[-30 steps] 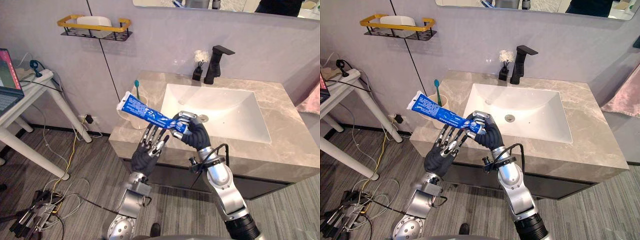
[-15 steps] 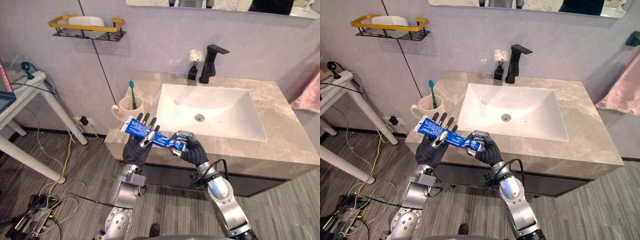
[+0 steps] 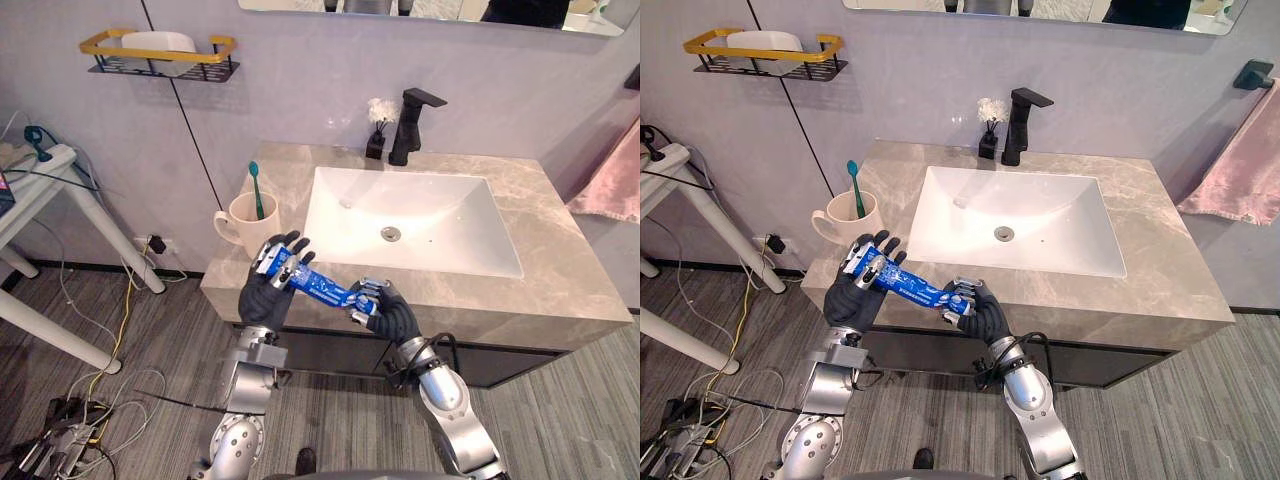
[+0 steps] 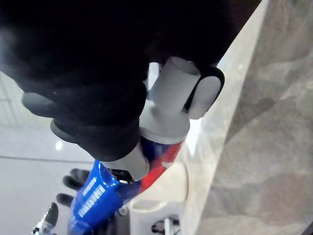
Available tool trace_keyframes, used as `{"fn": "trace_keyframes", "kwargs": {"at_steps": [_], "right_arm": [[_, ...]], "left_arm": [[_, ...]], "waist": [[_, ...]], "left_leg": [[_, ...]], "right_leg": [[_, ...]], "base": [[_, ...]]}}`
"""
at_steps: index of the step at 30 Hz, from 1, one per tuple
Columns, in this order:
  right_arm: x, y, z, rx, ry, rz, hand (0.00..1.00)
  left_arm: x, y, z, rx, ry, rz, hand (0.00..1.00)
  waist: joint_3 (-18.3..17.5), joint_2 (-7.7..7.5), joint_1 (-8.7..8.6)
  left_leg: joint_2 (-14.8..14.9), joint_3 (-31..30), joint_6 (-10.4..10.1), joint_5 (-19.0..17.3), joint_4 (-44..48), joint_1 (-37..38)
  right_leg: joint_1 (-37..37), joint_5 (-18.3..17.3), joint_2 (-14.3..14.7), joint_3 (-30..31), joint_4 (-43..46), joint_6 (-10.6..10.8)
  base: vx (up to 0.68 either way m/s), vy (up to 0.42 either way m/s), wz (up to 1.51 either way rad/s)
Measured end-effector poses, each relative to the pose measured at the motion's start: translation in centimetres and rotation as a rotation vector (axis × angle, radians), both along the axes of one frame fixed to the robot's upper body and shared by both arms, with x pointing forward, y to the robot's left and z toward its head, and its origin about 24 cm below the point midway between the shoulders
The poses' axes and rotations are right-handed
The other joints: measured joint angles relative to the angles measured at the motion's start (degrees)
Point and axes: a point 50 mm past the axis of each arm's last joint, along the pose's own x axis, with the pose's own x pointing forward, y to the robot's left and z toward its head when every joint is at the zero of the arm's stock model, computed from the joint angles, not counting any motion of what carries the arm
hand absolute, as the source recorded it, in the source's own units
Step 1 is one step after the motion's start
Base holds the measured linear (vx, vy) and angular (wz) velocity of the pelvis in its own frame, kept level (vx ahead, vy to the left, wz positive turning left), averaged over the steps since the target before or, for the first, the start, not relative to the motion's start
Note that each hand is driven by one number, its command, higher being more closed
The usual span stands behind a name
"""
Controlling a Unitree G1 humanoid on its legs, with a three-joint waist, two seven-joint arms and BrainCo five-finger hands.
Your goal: Organize washtable
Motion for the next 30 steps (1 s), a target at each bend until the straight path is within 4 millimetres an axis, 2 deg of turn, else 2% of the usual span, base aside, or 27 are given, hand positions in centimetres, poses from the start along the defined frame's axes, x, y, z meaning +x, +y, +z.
{"fn": "trace_keyframes", "kwargs": {"at_steps": [9, 15, 16, 22, 30], "right_arm": [[-0.3, 1.2, 0.2, 0.037, 0.014, 0.035, 1.0], [0.1, 1.4, 0.8, 0.057, -0.001, 0.041, 1.0], [0.1, 1.6, 1.0, 0.065, -0.003, 0.039, 0.0], [0.6, 1.7, 2.1, 0.149, -0.015, 0.045, 0.0], [1.1, 2.2, 2.8, 0.176, -0.033, 0.091, 0.0]], "left_arm": [[0.0, 0.3, 0.8, -0.011, -0.032, 0.028, 1.0], [0.0, 0.5, 1.2, -0.019, -0.051, 0.049, 1.0], [0.1, 0.5, 1.3, -0.021, -0.052, 0.057, 1.0], [0.1, 1.1, 1.6, -0.011, -0.07, 0.082, 1.0], [0.6, 2.0, 2.1, 0.024, -0.094, 0.118, 1.0]], "waist": [[-0.1, -0.26, 0.05], [-0.2, -0.39, 0.07], [-0.2, -0.39, 0.08], [-0.2, -0.36, 0.06], [-0.4, 0.01, 0.04]], "left_leg": [[0.0, 0.5, 0.0, 0.0, 0.0, 0.0], [0.1, 0.7, -0.2, -0.2, 0.0, 0.0], [0.1, 0.7, -0.2, -0.2, 0.0, 0.0], [0.3, 1.4, -0.2, -0.2, 0.0, 0.0], [0.5, 1.9, -0.3, -0.2, 0.0, 0.3]], "right_leg": [[-0.3, 0.0, 0.0, 0.7, 0.0, 0.0], [-0.5, 0.1, 0.0, 1.0, 0.0, 0.0], [-0.5, 0.1, 0.0, 1.1, 0.0, 0.0], [-0.9, 0.4, 0.2, 2.0, 0.1, 0.0], [-0.9, 0.5, 0.3, 2.3, 0.1, -0.1]], "base": [[0.0, 0.0, -0.03], [0.0, 0.0, -0.01], [0.0, 0.0, 0.0], [0.0, 0.0, -0.06], [0.0, -0.001, -0.03]]}}
